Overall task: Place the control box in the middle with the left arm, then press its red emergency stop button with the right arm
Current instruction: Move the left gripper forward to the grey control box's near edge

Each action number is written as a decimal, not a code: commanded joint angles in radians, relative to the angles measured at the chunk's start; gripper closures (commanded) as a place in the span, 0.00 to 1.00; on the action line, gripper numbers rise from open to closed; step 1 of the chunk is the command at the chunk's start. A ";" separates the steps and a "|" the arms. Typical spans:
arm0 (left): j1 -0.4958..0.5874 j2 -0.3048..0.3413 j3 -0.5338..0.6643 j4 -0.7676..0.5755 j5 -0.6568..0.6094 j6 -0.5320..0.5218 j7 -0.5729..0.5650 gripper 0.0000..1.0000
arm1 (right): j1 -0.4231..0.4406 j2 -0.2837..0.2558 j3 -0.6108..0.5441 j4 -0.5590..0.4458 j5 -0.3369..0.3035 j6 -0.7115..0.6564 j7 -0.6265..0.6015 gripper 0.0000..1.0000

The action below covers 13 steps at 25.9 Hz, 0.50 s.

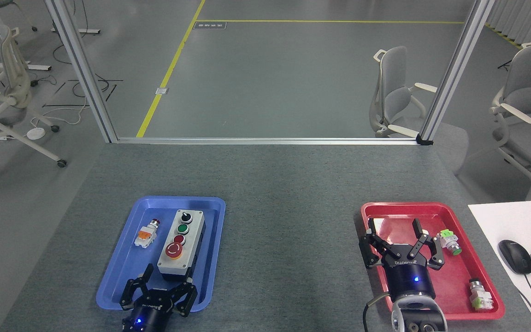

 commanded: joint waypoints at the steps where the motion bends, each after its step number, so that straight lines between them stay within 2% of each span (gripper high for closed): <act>1: -0.038 0.000 0.000 0.062 0.002 0.003 0.000 0.01 | 0.008 0.000 0.002 0.001 0.000 0.002 0.046 0.04; 9: -0.061 -0.003 -0.001 0.093 0.007 0.001 -0.002 0.01 | 0.015 0.005 -0.005 0.001 0.000 0.002 0.076 0.05; 13: -0.099 -0.028 -0.003 0.139 0.005 0.000 -0.008 0.01 | 0.016 0.006 -0.005 0.001 0.002 0.000 0.075 0.05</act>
